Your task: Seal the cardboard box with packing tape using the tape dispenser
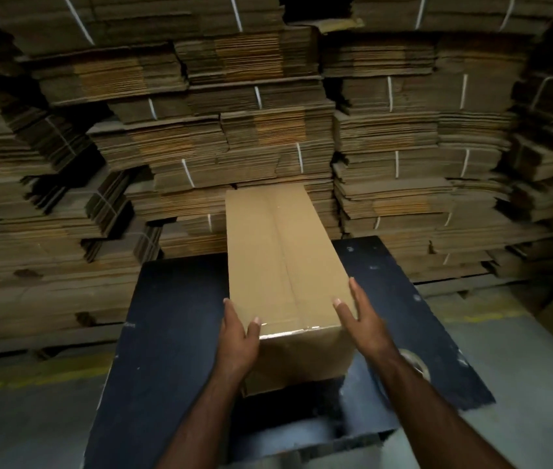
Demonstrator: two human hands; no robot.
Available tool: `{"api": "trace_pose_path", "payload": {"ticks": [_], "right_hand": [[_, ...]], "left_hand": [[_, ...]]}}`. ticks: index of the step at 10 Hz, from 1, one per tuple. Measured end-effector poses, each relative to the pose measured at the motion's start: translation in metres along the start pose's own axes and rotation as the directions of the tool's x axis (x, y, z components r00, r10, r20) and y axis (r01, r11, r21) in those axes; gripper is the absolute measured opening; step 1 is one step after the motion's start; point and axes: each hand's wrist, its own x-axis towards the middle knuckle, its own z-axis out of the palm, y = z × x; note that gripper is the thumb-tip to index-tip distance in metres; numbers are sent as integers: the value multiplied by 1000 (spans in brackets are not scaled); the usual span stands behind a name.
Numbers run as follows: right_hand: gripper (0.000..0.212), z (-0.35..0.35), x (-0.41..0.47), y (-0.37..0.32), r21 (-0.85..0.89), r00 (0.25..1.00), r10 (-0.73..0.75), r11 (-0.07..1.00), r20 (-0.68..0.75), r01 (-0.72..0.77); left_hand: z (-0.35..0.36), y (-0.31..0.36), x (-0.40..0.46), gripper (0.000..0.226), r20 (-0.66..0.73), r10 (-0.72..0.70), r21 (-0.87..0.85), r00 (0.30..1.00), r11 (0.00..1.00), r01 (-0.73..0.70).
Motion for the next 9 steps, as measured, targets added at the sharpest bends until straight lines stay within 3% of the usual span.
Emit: {"api": "trace_pose_path", "payload": {"ticks": [2,5,7,8,9], "right_hand": [[67,-10,-25,11,-66,1000,2,998,-15,-3],[69,-17,-21,19,-175,997,-36,983,75,48],[72,-30,-23,13,-219,973,-22,973,228,73],[75,-38,-29,4,-305,973,-109,937,203,169],[65,-38,-39,-27,-376,932,-355,856,73,356]], "left_hand": [[2,-9,-24,78,33,5,-45,999,999,-3],[2,1,-43,80,-3,-35,4,999,999,35],[-5,6,-48,77,-58,-88,32,994,995,90],[-6,8,-56,71,-203,2,240,979,969,48],[-5,36,-63,56,-233,328,400,916,890,-217]]}}
